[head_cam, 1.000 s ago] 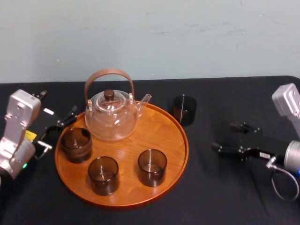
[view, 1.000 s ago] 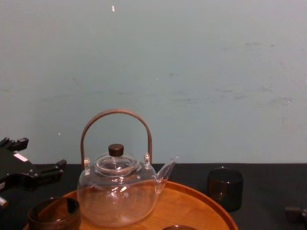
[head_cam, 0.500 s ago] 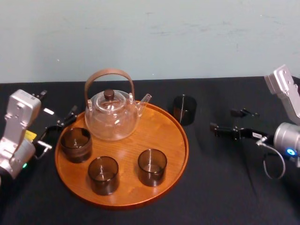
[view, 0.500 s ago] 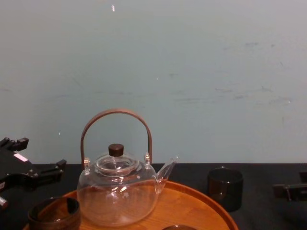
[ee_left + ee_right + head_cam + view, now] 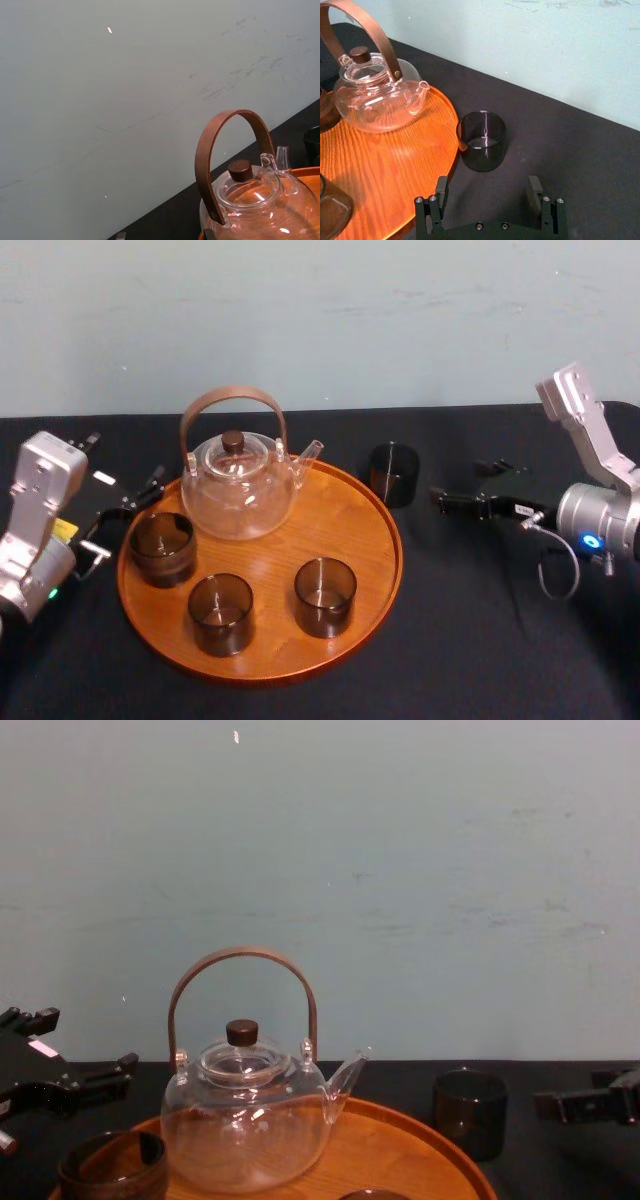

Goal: Pick up the glass from the table and place it on the tray.

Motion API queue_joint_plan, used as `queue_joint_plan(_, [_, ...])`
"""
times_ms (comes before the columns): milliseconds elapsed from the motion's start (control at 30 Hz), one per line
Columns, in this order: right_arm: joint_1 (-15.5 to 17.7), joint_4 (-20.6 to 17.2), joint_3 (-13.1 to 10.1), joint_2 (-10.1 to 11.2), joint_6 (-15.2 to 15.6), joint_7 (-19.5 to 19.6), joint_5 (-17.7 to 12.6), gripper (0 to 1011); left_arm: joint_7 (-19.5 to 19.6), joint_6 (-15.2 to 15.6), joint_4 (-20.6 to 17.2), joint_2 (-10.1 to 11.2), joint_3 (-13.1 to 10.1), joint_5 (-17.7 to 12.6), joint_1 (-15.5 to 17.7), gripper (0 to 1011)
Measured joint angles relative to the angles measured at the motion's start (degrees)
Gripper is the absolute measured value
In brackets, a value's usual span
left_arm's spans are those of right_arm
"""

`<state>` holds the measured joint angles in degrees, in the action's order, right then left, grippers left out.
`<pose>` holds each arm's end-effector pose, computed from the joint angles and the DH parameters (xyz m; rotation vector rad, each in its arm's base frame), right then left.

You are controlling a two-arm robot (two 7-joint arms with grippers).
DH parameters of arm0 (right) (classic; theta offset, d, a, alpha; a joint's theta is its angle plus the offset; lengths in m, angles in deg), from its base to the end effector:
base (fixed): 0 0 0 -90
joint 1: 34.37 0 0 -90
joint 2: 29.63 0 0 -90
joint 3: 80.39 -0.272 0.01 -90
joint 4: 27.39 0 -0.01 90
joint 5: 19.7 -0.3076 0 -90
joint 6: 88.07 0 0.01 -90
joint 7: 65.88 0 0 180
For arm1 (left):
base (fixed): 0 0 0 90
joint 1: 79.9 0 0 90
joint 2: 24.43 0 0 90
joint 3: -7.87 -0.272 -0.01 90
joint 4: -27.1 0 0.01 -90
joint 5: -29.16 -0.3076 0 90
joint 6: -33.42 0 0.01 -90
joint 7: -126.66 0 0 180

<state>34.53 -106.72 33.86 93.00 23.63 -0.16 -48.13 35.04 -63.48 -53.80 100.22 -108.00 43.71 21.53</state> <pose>0.4006 -0.0736 -0.2323 -0.3910 0.2192 -0.9175 0.3540 0.0728 -0.2876 0.3047 -0.2849 1.2479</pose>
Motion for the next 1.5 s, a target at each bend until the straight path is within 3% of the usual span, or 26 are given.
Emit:
queue_joint_plan(800, [-7.45,9.36,2.78,-5.77,-1.40,-1.56,5.67,1002,0.00,0.00,0.00,0.00,0.00,0.00,0.00,1001])
queue_joint_plan(1500, [-10.71,15.12,3.58,-9.37,-1.76,-3.32,8.60,1002,0.00,0.00,0.00,0.00,0.00,0.00,0.00,1001])
